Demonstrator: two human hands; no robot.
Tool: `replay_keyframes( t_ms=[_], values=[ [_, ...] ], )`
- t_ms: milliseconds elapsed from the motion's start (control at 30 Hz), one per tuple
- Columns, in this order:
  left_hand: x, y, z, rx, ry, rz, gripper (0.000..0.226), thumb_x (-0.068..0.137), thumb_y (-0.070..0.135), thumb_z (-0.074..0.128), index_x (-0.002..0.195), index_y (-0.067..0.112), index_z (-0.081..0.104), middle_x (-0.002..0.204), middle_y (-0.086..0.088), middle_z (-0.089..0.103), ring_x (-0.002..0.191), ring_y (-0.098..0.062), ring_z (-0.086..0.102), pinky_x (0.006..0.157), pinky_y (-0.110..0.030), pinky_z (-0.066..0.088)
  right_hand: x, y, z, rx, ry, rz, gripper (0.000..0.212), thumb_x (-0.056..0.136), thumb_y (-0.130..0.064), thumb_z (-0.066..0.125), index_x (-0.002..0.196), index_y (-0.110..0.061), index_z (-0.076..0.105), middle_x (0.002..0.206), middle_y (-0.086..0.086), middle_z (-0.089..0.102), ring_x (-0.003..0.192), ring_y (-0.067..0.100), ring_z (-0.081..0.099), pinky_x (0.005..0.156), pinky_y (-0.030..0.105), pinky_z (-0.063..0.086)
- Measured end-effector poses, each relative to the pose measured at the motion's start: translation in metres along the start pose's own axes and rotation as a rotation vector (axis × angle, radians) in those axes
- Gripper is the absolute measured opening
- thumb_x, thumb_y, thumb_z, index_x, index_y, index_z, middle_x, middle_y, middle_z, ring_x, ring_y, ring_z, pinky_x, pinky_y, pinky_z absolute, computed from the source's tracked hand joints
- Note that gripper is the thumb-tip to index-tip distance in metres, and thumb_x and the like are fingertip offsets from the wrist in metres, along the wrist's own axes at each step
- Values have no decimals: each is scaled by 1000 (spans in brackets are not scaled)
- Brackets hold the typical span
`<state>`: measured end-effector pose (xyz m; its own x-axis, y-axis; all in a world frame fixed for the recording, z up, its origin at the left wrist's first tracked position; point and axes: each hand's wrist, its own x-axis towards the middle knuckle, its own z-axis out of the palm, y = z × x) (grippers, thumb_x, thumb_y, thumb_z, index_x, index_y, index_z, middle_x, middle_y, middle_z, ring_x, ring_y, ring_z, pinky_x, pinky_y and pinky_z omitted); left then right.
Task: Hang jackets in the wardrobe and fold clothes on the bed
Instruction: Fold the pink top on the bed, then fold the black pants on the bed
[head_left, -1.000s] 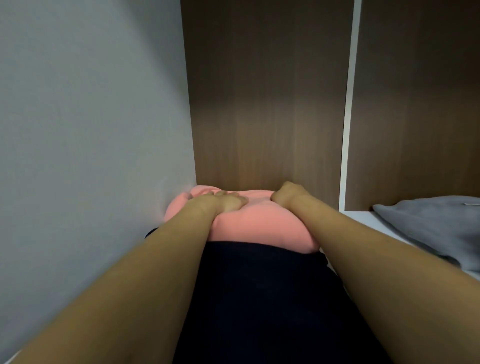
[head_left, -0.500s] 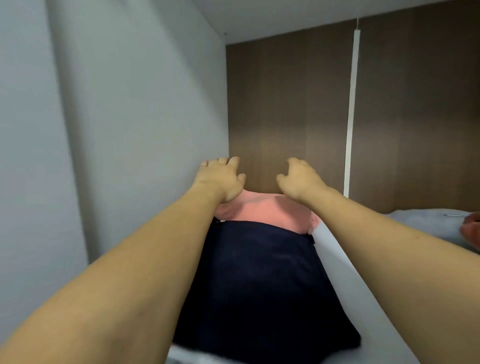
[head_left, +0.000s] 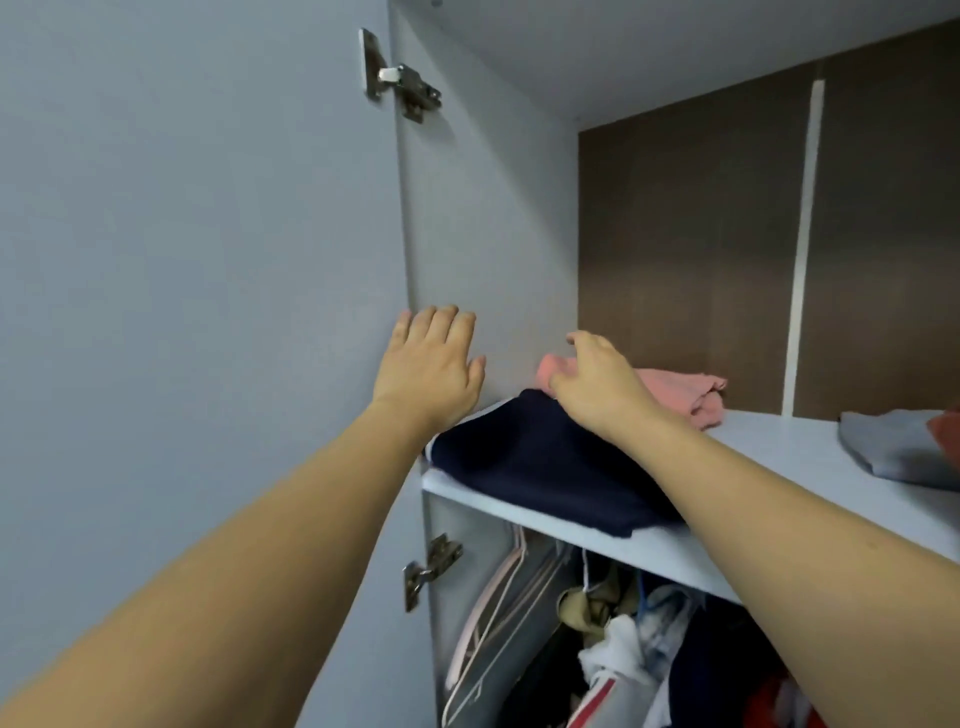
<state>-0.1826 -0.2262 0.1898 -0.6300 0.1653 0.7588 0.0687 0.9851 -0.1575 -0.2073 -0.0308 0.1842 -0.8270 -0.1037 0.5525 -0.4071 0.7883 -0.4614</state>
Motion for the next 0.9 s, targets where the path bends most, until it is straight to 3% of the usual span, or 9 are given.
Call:
replay_keyframes(
  t_ms=[900],
  values=[
    [-318, -164, -329, 360, 91, -62, 57, 96, 36, 38, 144, 6, 39, 150, -13, 39, 142, -34, 31, 120, -49, 16, -270, -342, 32, 340, -92, -361, 57, 94, -21, 50, 148, -14, 32, 153, 4, 34, 140, 22, 33, 115, 38, 30]
  ],
)
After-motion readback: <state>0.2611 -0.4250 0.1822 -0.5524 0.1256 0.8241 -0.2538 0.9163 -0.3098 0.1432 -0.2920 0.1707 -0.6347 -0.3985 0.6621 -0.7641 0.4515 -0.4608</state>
